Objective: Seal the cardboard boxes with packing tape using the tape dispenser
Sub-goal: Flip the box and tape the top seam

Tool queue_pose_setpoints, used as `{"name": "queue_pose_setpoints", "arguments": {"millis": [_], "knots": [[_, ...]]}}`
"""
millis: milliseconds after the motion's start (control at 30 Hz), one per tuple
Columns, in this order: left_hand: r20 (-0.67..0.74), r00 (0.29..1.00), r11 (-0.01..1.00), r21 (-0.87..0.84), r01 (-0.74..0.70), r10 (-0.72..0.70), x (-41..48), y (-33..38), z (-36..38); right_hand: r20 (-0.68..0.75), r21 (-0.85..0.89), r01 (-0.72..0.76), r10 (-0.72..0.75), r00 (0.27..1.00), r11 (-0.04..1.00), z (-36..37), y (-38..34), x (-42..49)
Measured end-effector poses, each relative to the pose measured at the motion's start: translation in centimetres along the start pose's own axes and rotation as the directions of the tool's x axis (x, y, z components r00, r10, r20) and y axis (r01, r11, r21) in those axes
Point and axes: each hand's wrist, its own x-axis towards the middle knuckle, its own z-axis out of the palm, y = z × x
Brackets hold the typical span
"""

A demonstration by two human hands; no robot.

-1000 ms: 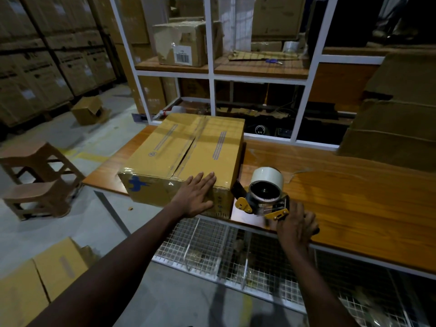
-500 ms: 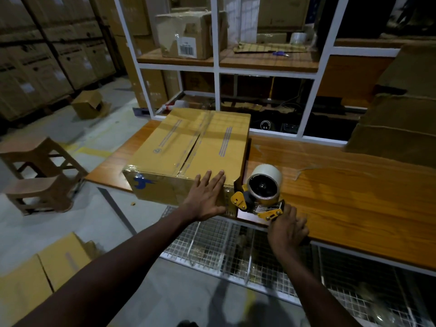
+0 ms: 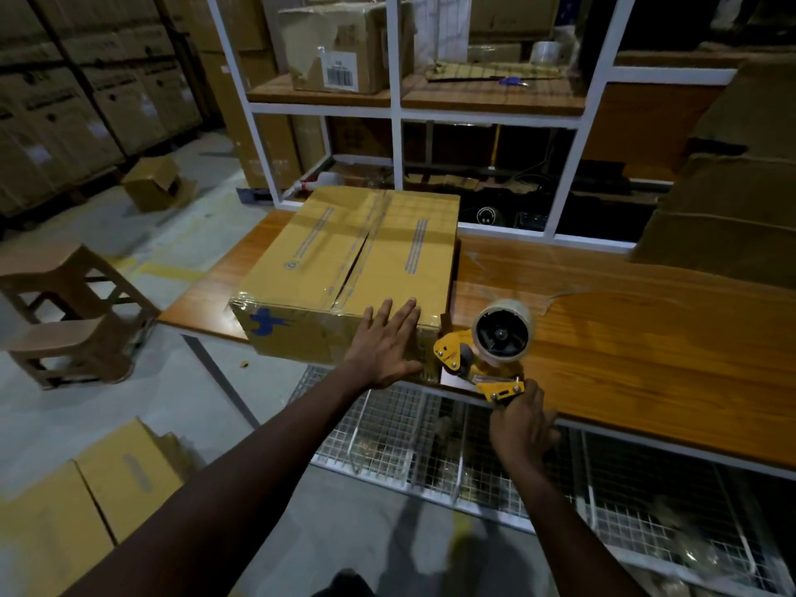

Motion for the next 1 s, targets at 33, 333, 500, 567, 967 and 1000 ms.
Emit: {"name": "queue_pose_setpoints", "arguments": {"millis": [33, 333, 500, 567, 967, 1000], "knots": [[-0.009, 1.0, 1.0, 0.006, 0.002, -0.002, 0.0, -0.1, 0.0, -0.021, 0.001, 0.021, -0.021, 1.0, 1.0, 0.1, 0.5, -0.2], [0.006, 1.0, 1.0, -0.007, 0.003, -0.003, -0.1, -0.4, -0.5, -0.119, -0.119, 0.081, -0.096, 0.988, 0.99, -1.8, 2.4, 1.8], [-0.012, 1.0, 1.0, -0.001, 0.002, -0.002, -0.4, -0.2, -0.8, -0.143, -0.201, 0.173, -0.204, 0.969, 0.964, -1.3, 2.5, 2.7], [-0.007, 1.0, 1.0, -0.016, -0.005, 0.005, -0.3, -0.2, -0.7, -0.128, -0.242, 0.182, -0.217, 0.968, 0.953, -1.1, 2.0, 2.7], [-0.015, 1.0, 1.0, -0.001, -0.028, 0.028, 0.1, -0.1, 0.4, -0.107, -0.469, 0.225, -0.307, 0.946, 0.854, -4.1, -2.2, 4.7], [-0.016, 0.999, 1.0, -0.007, -0.029, 0.029, 0.2, -0.1, 0.4, -0.091, -0.446, 0.199, -0.265, 0.96, 0.873, -3.8, -2.2, 4.4]]}}
